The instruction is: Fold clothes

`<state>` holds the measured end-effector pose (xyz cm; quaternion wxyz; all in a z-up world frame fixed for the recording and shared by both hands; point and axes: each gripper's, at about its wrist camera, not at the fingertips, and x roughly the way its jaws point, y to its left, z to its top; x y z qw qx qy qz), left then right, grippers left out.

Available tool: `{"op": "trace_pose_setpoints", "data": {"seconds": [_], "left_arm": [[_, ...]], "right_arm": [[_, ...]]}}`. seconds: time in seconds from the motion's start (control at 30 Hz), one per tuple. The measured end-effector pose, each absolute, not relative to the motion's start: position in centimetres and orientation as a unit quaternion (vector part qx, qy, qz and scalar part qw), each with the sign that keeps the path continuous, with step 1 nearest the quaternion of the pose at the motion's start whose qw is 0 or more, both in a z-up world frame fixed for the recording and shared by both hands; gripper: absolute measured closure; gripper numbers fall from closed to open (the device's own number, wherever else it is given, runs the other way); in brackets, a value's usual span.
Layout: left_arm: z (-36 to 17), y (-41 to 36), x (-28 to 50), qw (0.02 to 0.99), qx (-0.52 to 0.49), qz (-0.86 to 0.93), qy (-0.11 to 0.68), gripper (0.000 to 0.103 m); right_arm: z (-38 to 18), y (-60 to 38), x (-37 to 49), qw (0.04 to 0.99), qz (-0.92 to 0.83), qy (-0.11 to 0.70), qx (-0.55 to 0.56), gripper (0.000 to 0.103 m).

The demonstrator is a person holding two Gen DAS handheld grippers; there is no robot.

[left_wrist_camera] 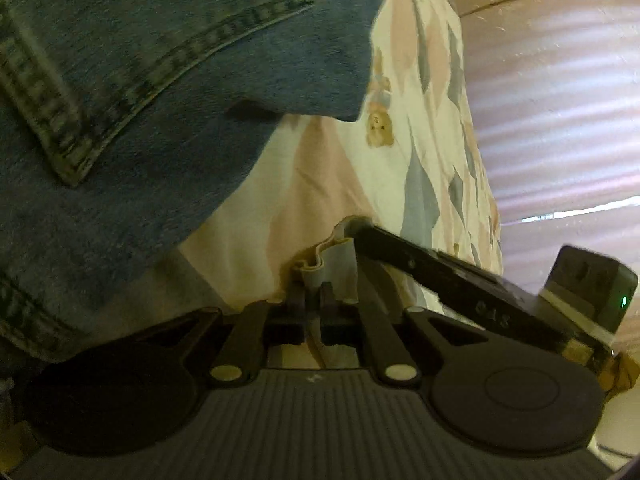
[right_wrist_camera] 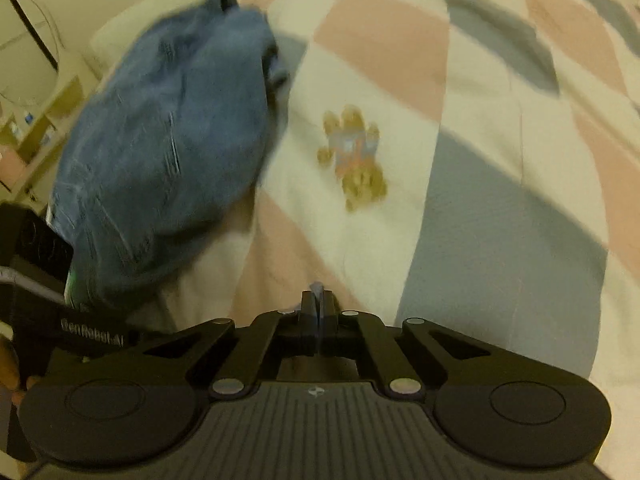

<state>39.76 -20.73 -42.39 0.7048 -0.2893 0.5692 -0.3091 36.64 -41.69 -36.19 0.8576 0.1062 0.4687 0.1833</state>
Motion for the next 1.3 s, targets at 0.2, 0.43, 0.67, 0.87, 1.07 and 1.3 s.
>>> {"op": "trace_pose_setpoints", "data": {"seconds": [0.2, 0.43, 0.67, 0.87, 1.07, 1.3], "left_arm": [[-39.3, -22.5, 40.9, 0.750, -0.236, -0.358, 0.504, 0.101], [-40.7, -25.3, 42.8, 0.779, -0.152, -0.331, 0.511, 0.101], [-36.3, -23.9, 42.5, 0.809, -0.109, -0.313, 0.486, 0.100], [-34.1, -29.9, 36.0, 0.780, 0.028, -0.452, 0.432, 0.094], [-38.4, -29.0, 35.9, 0.777, 0.151, -0.446, 0.418, 0.100], [-32.6, -29.4, 34.7, 0.795, 0.163, -0.442, 0.383, 0.100]], "right_arm": [[-33.1, -44.2, 37.7, 0.895, 0.158, 0.404, 0.103, 0.102], [-37.8, -45.7, 39.1, 0.887, 0.106, 0.437, 0.104, 0.103], [-33.9, -47.7, 36.8, 0.916, -0.013, 0.367, 0.162, 0.047], [-29.7, -51.3, 22.1, 0.901, -0.163, 0.288, 0.279, 0.065], [-32.9, -44.6, 3.9, 0.840, -0.254, 0.344, 0.335, 0.069], [-31.6, -41.6, -11.1, 0.787, -0.401, 0.315, 0.348, 0.068]]}}
